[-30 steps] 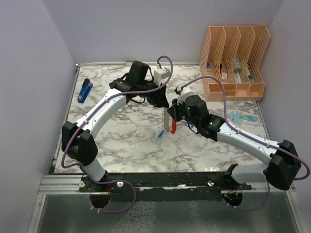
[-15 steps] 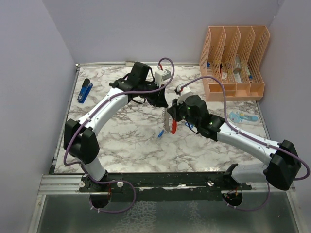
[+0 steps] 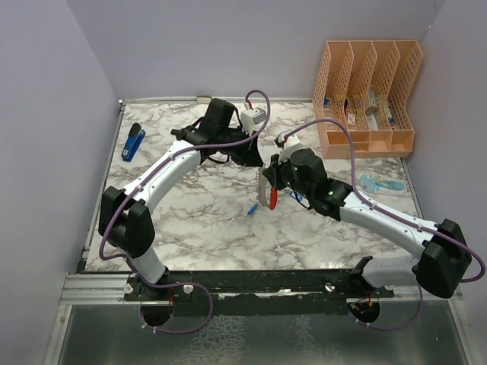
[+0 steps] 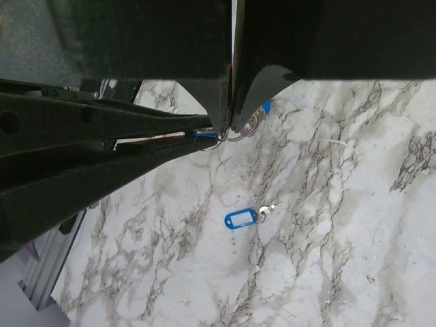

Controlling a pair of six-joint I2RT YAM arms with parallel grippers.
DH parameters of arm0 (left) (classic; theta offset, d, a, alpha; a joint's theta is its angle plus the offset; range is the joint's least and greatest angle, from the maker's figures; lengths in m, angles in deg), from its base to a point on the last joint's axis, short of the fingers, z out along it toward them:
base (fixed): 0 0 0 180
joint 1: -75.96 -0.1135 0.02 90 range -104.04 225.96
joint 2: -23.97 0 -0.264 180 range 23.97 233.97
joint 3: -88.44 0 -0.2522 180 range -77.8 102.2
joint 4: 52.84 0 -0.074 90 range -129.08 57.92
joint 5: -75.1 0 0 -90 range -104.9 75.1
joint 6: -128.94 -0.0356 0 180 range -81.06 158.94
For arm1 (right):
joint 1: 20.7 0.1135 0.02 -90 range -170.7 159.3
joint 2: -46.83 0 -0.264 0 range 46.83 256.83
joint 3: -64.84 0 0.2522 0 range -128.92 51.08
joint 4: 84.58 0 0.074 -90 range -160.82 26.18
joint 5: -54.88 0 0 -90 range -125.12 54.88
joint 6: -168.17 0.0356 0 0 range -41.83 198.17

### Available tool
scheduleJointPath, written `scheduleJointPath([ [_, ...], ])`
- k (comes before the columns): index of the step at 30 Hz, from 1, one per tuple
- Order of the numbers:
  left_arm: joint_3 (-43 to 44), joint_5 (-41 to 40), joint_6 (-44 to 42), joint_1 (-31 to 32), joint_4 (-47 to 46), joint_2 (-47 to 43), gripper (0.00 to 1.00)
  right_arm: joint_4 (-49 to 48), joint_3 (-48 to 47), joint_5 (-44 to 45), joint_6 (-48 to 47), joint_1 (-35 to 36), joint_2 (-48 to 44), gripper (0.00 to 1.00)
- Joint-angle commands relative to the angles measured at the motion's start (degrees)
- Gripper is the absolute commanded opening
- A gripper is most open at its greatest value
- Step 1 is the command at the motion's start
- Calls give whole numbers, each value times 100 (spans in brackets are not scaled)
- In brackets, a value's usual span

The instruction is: Put the keys on the keyring

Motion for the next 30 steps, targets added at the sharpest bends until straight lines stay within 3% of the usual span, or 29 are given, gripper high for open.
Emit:
scheduleJointPath([
  [1, -243, -442, 930, 18, -999, -234, 0, -346, -83, -254, 201, 39, -95, 1],
  [11, -693, -562, 2346, 17, -2125, -300, 0, -638, 38, -438, 192, 63, -52, 1],
  [20, -881, -669, 2754, 33, -2291, -277, 0, -743, -22, -619, -94, 68, -10, 1],
  [30, -1649, -1143, 3023, 85, -3066, -539, 0, -905, 51, -163, 443, 64, -2, 1],
])
